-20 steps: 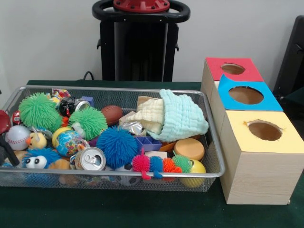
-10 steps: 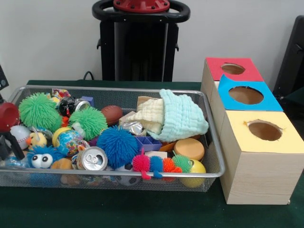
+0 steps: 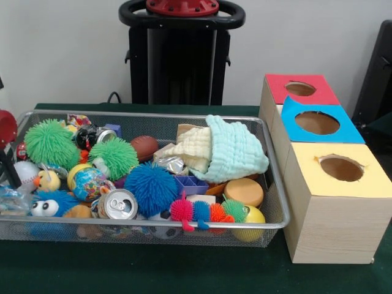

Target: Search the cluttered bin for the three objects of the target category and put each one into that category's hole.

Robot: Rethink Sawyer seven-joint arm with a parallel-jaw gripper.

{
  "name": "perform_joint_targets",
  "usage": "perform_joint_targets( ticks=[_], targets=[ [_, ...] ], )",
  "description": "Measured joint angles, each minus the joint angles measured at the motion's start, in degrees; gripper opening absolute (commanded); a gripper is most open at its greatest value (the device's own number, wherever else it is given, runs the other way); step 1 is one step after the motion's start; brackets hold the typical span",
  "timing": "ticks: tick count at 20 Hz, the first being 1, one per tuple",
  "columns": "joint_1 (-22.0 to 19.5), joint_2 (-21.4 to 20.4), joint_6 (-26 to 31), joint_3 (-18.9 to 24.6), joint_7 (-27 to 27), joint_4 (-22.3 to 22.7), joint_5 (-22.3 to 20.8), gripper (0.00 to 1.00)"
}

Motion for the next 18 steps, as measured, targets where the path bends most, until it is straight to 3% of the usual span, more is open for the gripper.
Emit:
perform_joint_targets(
  ticks=[13,18],
  targets=[
    [4.36,-11.28,9.37,-5.80,0.05,0.59,4.00,0.00],
    [5.69,-15.47,9.84,-8.33,0.31,4.67,7.00,0.00]
  ],
)
